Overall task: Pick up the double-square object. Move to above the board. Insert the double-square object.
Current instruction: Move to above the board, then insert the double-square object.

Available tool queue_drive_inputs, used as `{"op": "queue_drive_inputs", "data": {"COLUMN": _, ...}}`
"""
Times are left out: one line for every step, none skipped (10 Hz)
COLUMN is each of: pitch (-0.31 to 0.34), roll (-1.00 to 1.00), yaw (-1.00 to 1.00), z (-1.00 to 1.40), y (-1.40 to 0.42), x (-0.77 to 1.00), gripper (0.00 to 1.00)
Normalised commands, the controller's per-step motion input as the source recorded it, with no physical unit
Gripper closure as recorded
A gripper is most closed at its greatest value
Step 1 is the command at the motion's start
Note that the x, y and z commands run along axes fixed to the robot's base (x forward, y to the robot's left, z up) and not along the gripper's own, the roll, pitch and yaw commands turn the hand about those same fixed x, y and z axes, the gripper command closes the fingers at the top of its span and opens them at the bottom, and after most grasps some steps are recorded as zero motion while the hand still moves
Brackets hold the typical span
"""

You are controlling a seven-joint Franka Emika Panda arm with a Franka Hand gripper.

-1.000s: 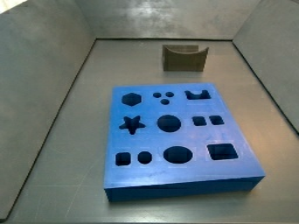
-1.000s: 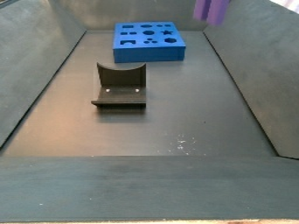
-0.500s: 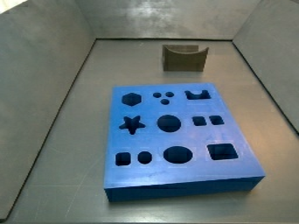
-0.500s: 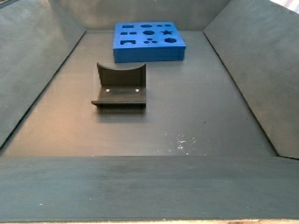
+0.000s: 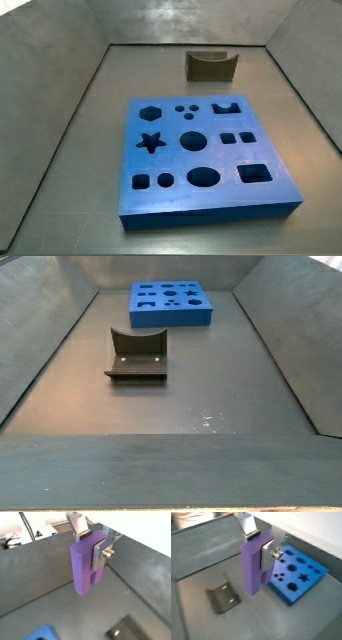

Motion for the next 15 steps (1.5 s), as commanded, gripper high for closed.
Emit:
{"op": "queue_drive_inputs", "data": {"pitch": 0.358, "roll": -0.1, "yaw": -0.91, "z": -0.02, "y": -1.0, "x": 0.27, "gripper": 1.0}}
{"op": "queue_drive_inputs", "data": {"pitch": 0.316, "roll": -0.08, "yaw": -0.65, "z": -0.02, "y": -1.0, "x": 0.28, "gripper": 1.0}}
{"op": "queue_drive_inputs", "data": {"pitch": 0.246, "roll": -0.06, "yaw": -0.34, "z": -0.01, "y": -1.0, "x": 0.29, "gripper": 1.0}}
{"op": "queue_drive_inputs", "data": {"pitch": 0.187, "roll": -0.04, "yaw": -0.13, "z": 0.0, "y": -1.0, "x": 0.3, "gripper": 1.0}}
{"op": "queue_drive_inputs", "data": {"pitch": 0.162, "roll": -0.03, "yaw": -0.07, "z": 0.0, "y": -1.0, "x": 0.31, "gripper": 1.0}}
{"op": "queue_drive_inputs", "data": {"pitch": 0.143, "roll": 0.0, "yaw": -0.04, "z": 0.01, "y": -0.99, "x": 0.34, "gripper": 1.0}}
{"op": "queue_drive_inputs", "data": {"pitch": 0.14, "roll": 0.01, "yaw": -0.01, "z": 0.01, "y": -0.82, "x": 0.3, "gripper": 1.0}}
{"op": "queue_drive_inputs", "data": {"pitch": 0.147, "roll": 0.05, "yaw": -0.01, "z": 0.01, "y": -0.45, "x": 0.22, "gripper": 1.0}}
{"op": "queue_drive_inputs", "data": {"pitch": 0.138, "roll": 0.06, "yaw": 0.01, "z": 0.02, "y": -0.27, "x": 0.16, "gripper": 1.0}}
{"op": "queue_drive_inputs", "data": {"pitch": 0.11, "roll": 0.07, "yaw": 0.01, "z": 0.02, "y": -0.17, "x": 0.12, "gripper": 1.0}}
{"op": "queue_drive_inputs", "data": {"pitch": 0.011, "roll": 0.0, "yaw": -0.02, "z": 0.0, "y": -0.01, "x": 0.07, "gripper": 1.0}}
{"op": "queue_drive_inputs", "data": {"pitch": 0.094, "roll": 0.04, "yaw": -0.24, "z": 0.0, "y": -0.08, "x": 0.31, "gripper": 1.0}}
{"op": "queue_drive_inputs", "data": {"pitch": 0.157, "roll": 0.05, "yaw": -0.32, "z": 0.0, "y": -0.13, "x": 0.46, "gripper": 1.0}}
{"op": "queue_drive_inputs", "data": {"pitch": 0.134, "roll": 0.06, "yaw": -0.44, "z": 0.0, "y": -0.06, "x": 0.48, "gripper": 1.0}}
{"op": "queue_drive_inputs", "data": {"pitch": 0.057, "roll": 0.01, "yaw": -0.54, "z": 0.0, "y": -0.05, "x": 0.42, "gripper": 1.0}}
